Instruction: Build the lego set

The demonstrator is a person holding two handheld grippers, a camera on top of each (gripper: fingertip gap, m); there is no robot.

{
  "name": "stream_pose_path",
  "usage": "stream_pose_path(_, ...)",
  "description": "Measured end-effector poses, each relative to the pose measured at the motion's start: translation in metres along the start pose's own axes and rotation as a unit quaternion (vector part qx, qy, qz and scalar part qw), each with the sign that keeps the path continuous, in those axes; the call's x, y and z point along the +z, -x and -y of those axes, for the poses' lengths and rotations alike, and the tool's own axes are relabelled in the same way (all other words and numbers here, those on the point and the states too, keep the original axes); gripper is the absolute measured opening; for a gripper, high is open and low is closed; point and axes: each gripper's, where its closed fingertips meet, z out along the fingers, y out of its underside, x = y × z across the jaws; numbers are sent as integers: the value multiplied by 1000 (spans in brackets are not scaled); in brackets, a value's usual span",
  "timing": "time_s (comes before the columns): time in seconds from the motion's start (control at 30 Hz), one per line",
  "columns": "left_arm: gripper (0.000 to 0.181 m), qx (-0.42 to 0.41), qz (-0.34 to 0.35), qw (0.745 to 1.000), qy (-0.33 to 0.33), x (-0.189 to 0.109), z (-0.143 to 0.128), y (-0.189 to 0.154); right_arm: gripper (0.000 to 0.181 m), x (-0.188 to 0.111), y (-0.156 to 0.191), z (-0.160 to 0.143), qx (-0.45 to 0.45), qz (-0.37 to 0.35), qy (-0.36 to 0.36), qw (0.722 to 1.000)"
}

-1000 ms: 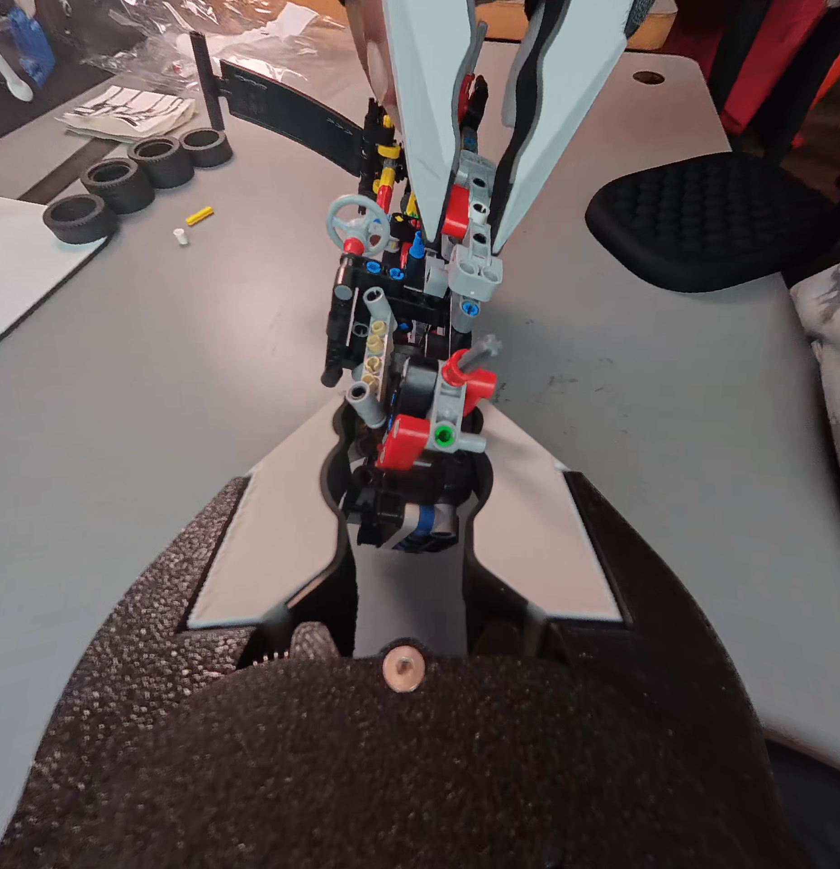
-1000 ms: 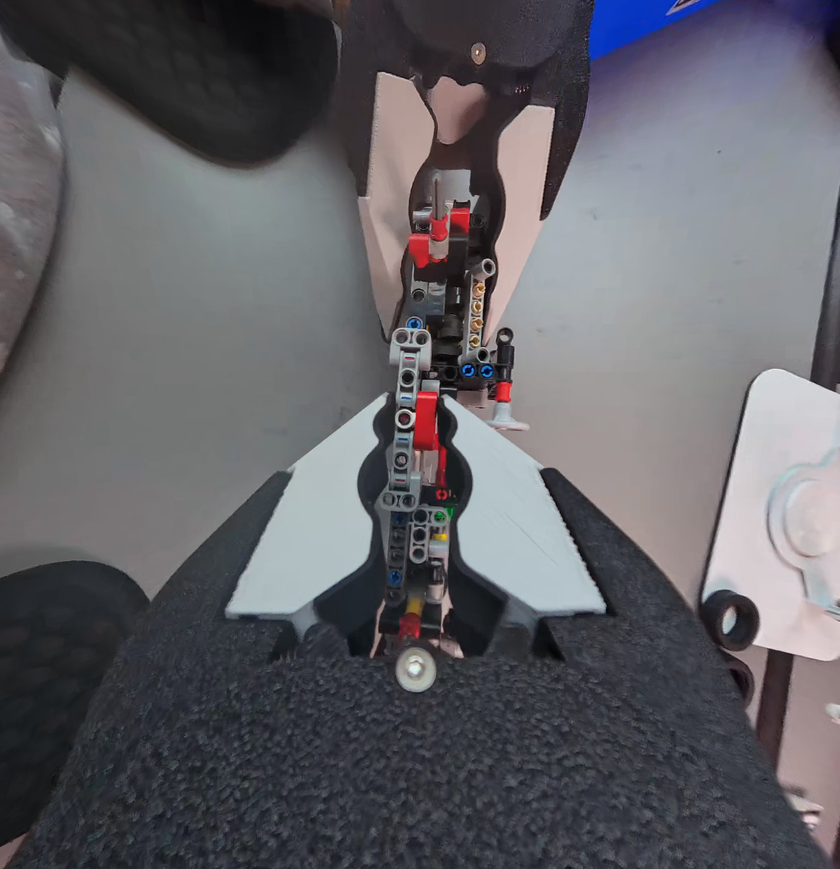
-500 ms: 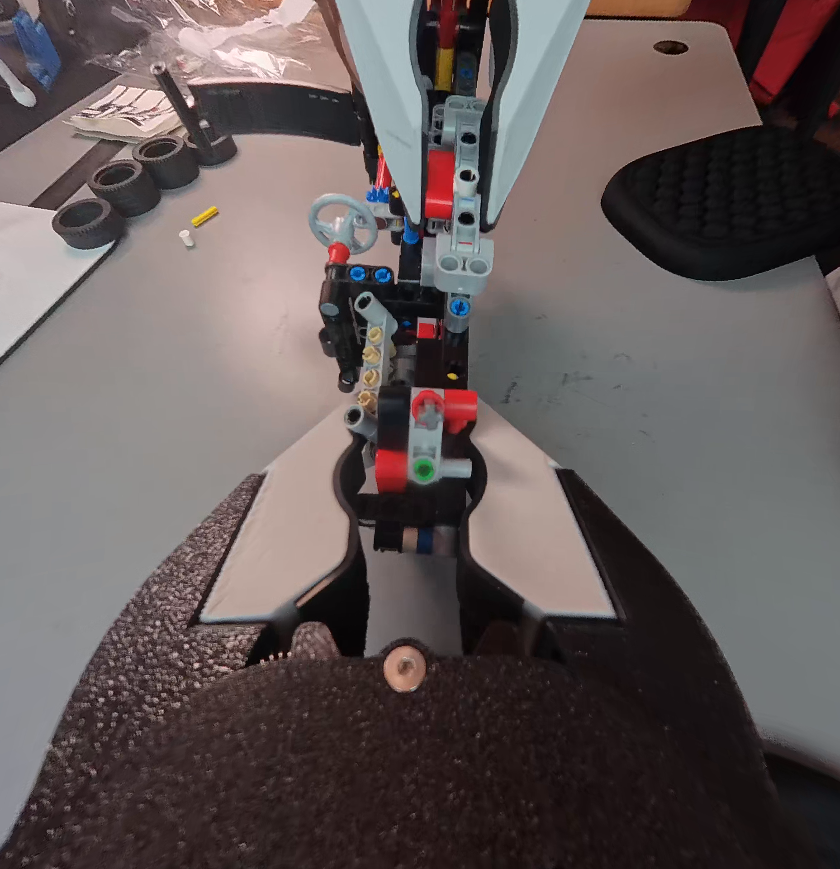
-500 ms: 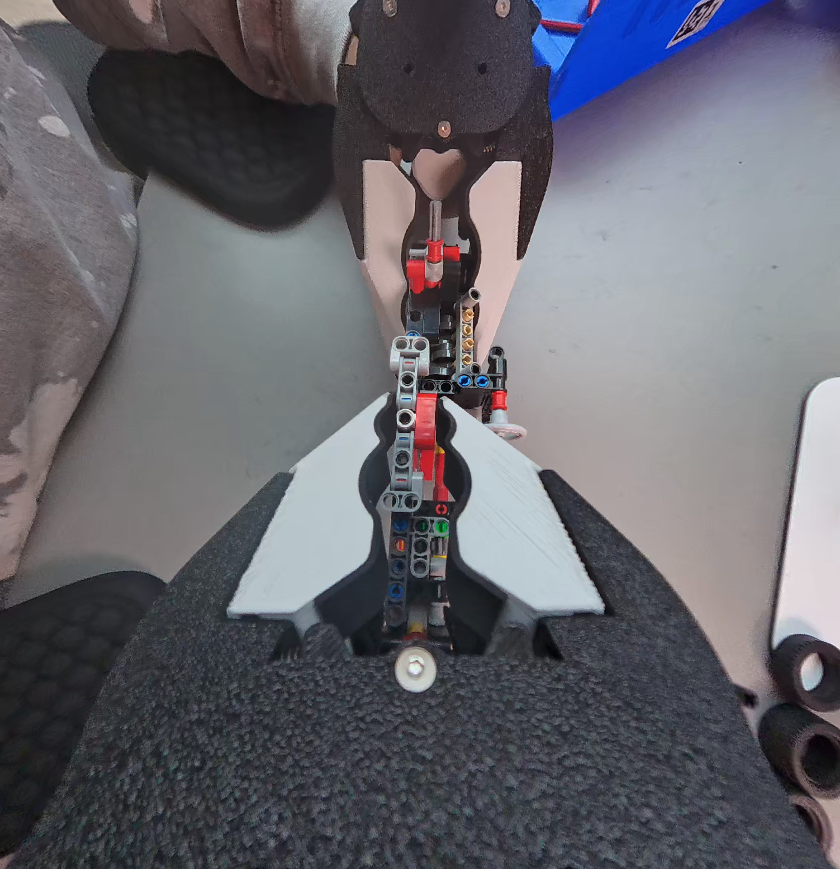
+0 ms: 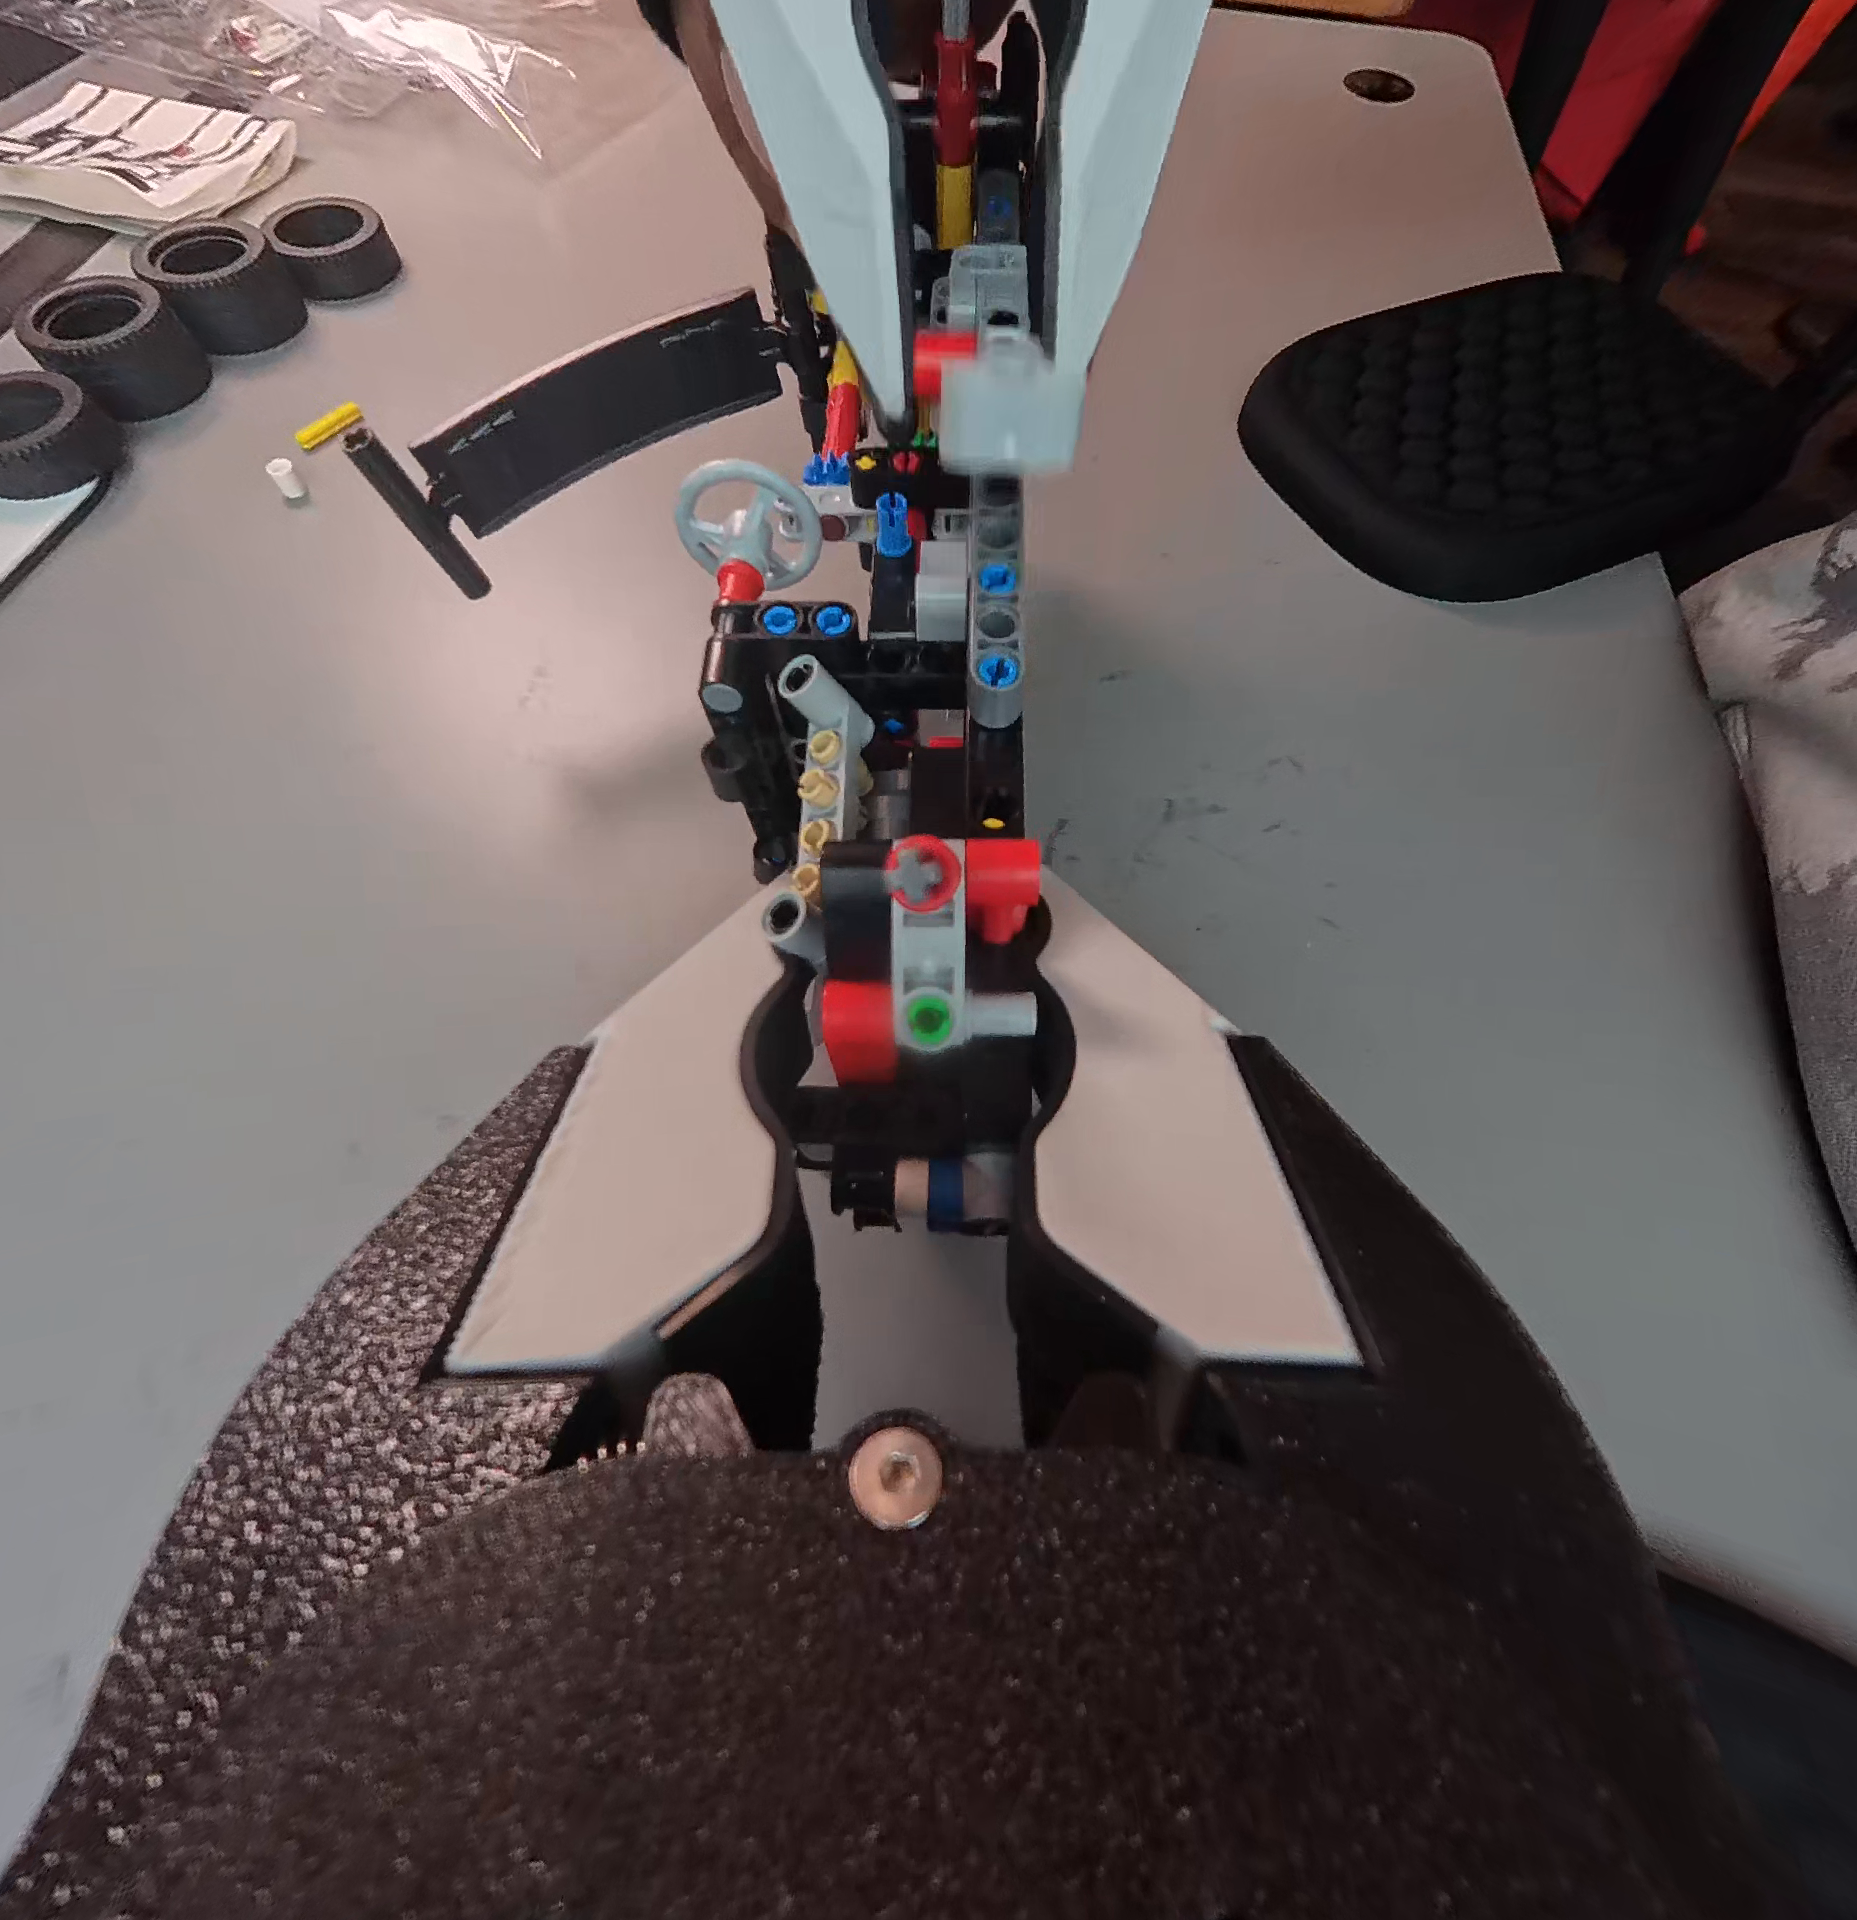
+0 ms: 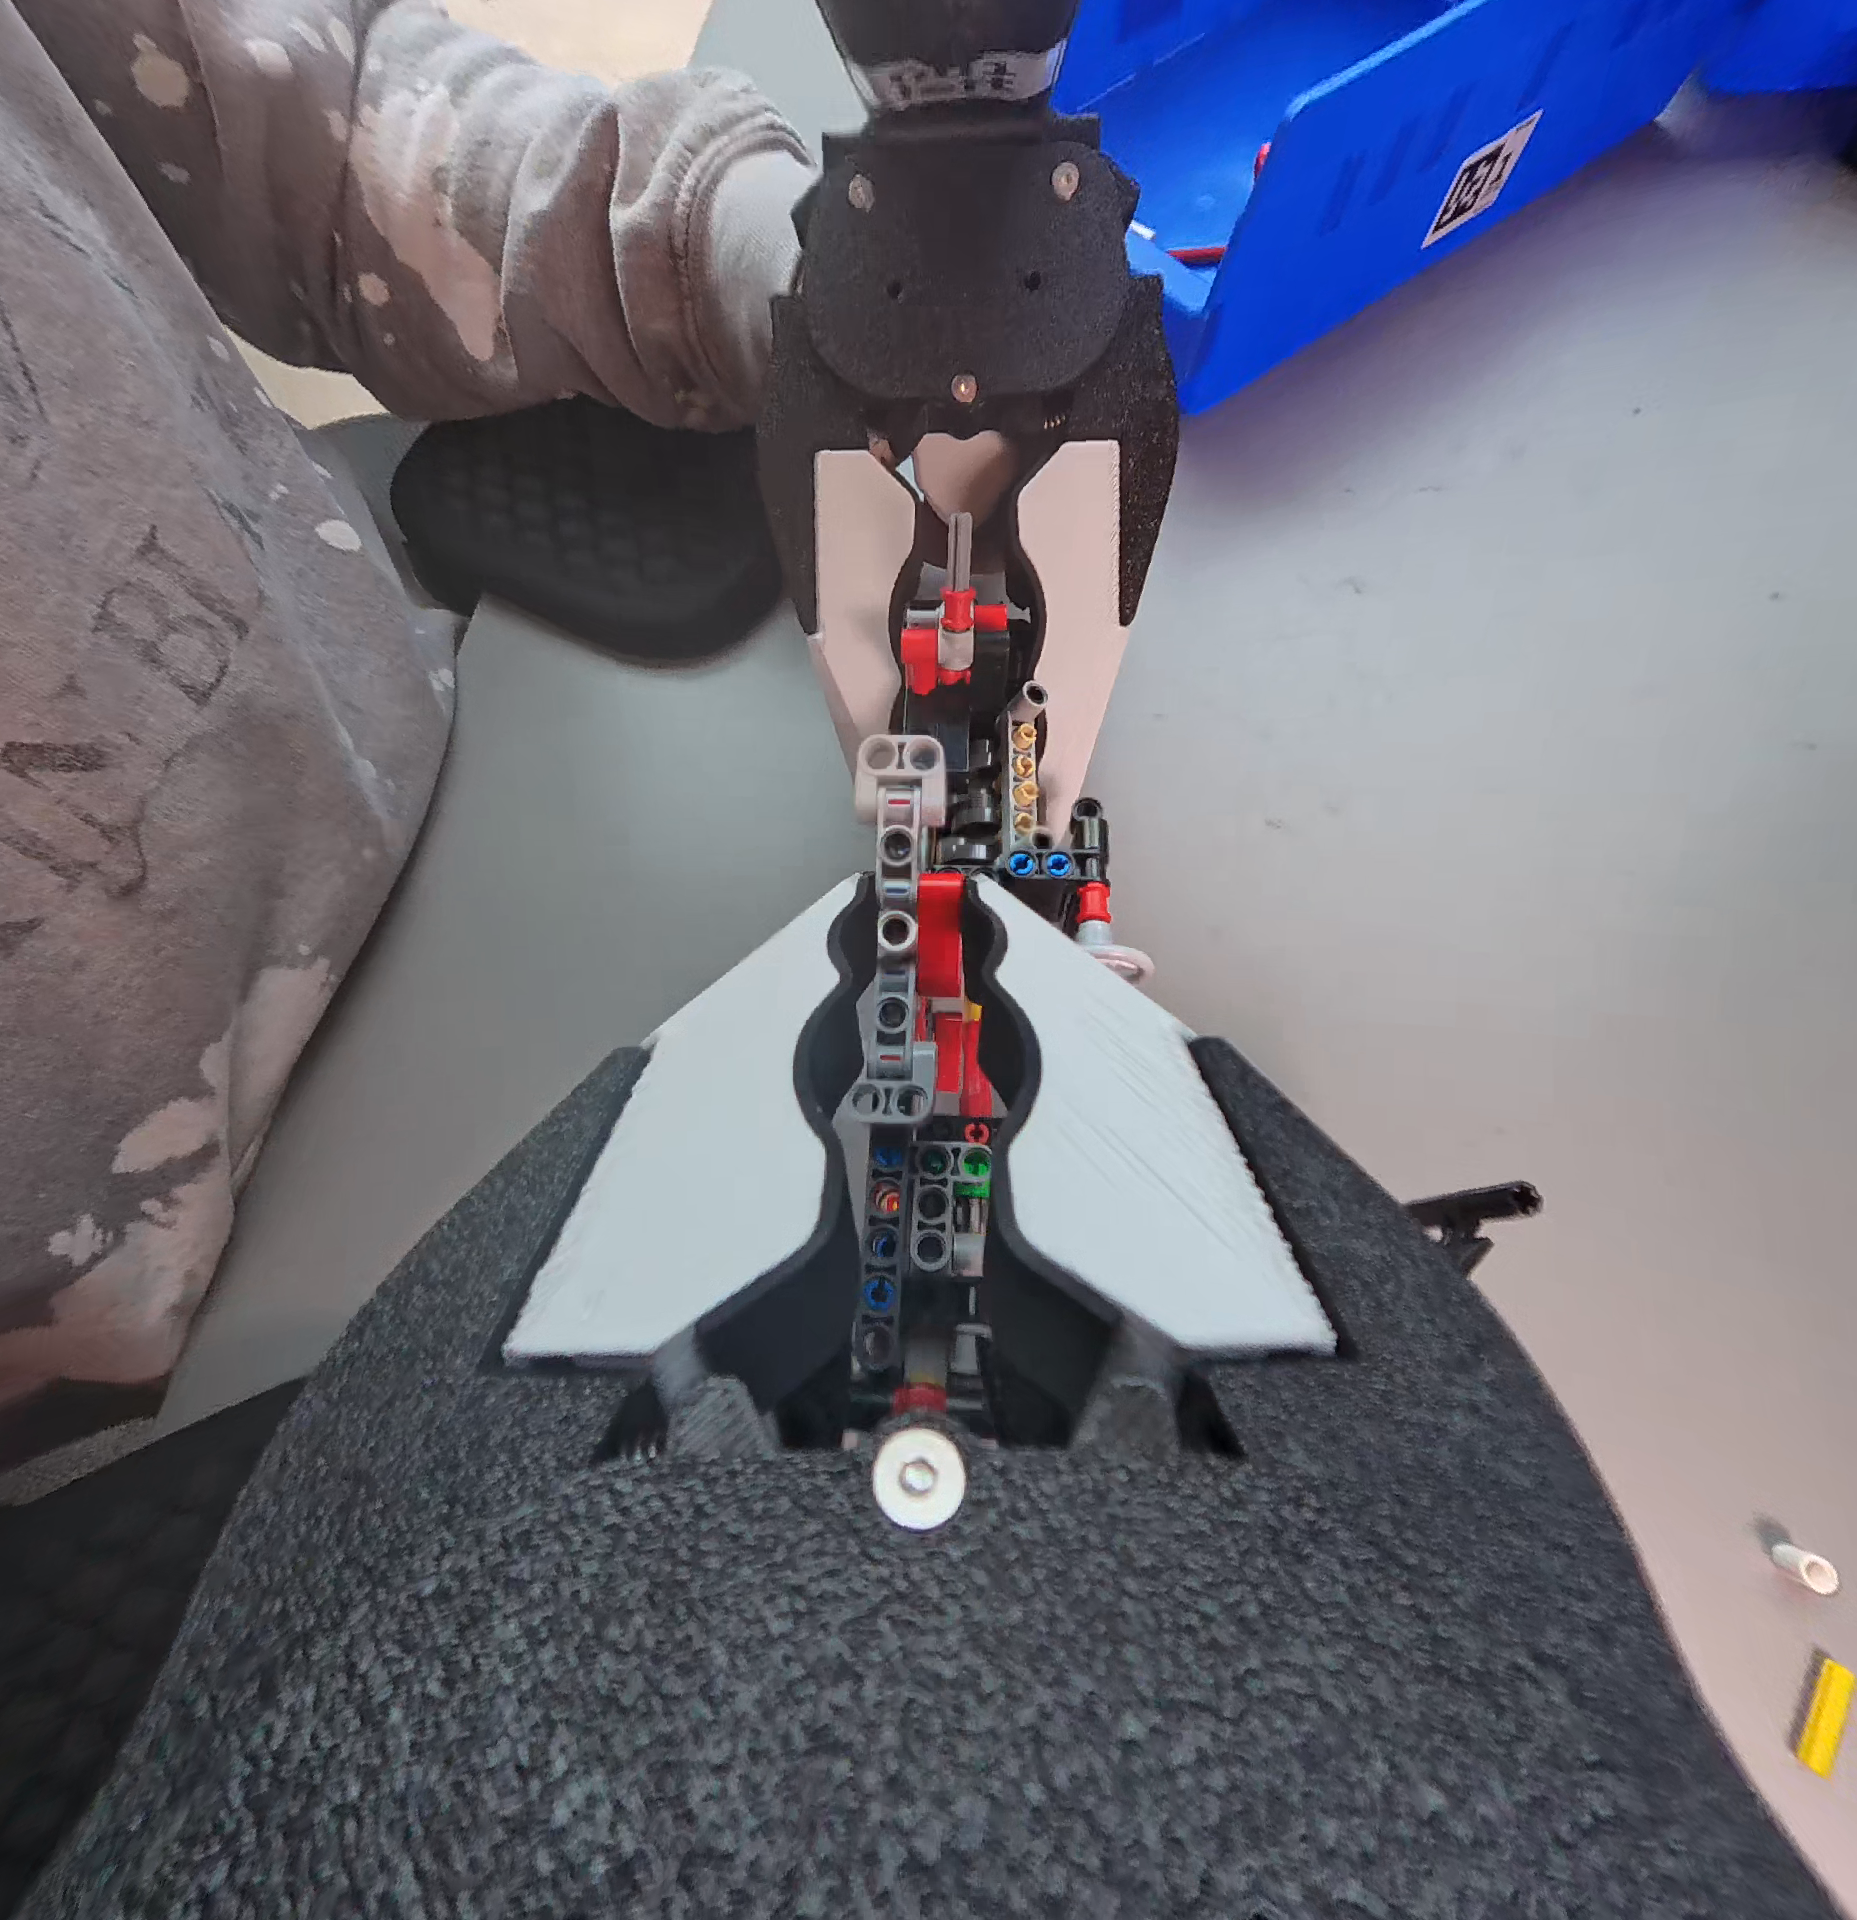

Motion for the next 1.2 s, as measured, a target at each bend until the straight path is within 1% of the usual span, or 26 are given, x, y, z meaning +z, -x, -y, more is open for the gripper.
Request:
stream_pose_path(0.03,37,-1,-1,1000,-1,-1,-2,0,15,-13,-1,25,14,0,-76,997)
stream_pose_path(0.07,37,-1,2,1000,-8,-2,-3,0,15,-27,-3,40,17,-6,-104,994)
stream_pose_path(0.1,37,0,4,1000,-9,-2,-3,-1,15,-29,-4,39,-15,-31,-82,996)
stream_pose_path(0.2,37,3,2,1000,-2,0,0,-1,16,-30,2,45,-9,-33,-81,996)
stream_pose_path(0.3,38,5,7,1000,-3,1,3,0,16,-45,-1,55,-2,-47,-95,994)
stream_pose_path(0.33,38,6,12,1000,-7,2,4,0,15,-49,-1,56,-1,-55,-91,994)
stream_pose_path(0.4,38,7,22,1000,-8,3,6,2,16,-52,7,55,-22,-67,-61,996)
stream_pose_path(0.47,37,27,44,999,-6,2,5,6,16,-49,22,43,-65,-88,5,994)
stream_pose_path(0.53,38,47,61,997,-2,1,5,8,16,-36,36,18,-100,-107,74,986)
stream_pose_path(0.57,38,53,66,996,-3,1,5,9,16,-25,44,3,-99,-104,94,985)
stream_pose_path(0.6,38,58,71,996,-3,1,5,10,16,-11,51,-13,-89,-99,104,986)
stream_pose_path(0.67,38,71,79,994,0,2,4,11,17,15,49,-48,-77,-131,125,980)
stream_pose_path(0.73,38,77,83,994,-1,2,4,11,17,33,44,-79,-69,-160,142,974)
stream_pose_path(0.77,38,76,84,994,-2,2,4,12,26,37,41,-86,-66,-173,139,973)
stream_pose_path(0.8,38,76,84,994,-3,2,4,12,39,38,43,-88,-59,-170,134,975)
stream_pose_path(0.83,38,75,85,994,-4,2,5,12,46,34,47,-83,-42,-157,119,979)
stream_pose_path(0.87,38,76,85,993,-5,2,5,12,47,28,52,-68,-24,-141,84,986)
stream_pose_path(0.93,38,78,86,993,-5,3,5,11,36,3,58,-29,6,-118,5,993)
stream_pose_path(1.0,38,84,90,992,-5,3,5,11,25,-24,44,-3,6,-149,-29,988)
stream_pose_path(1.07,38,103,103,989,-3,3,4,12,25,-43,25,4,-7,-193,-18,981)
stream_pose_path(1.13,38,130,122,984,3,4,3,14,27,-52,12,0,-31,-224,13,974)
stream_pose_path(1.2,38,154,137,978,9,4,1,15,34,-56,6,-11,-49,-232,47,970)
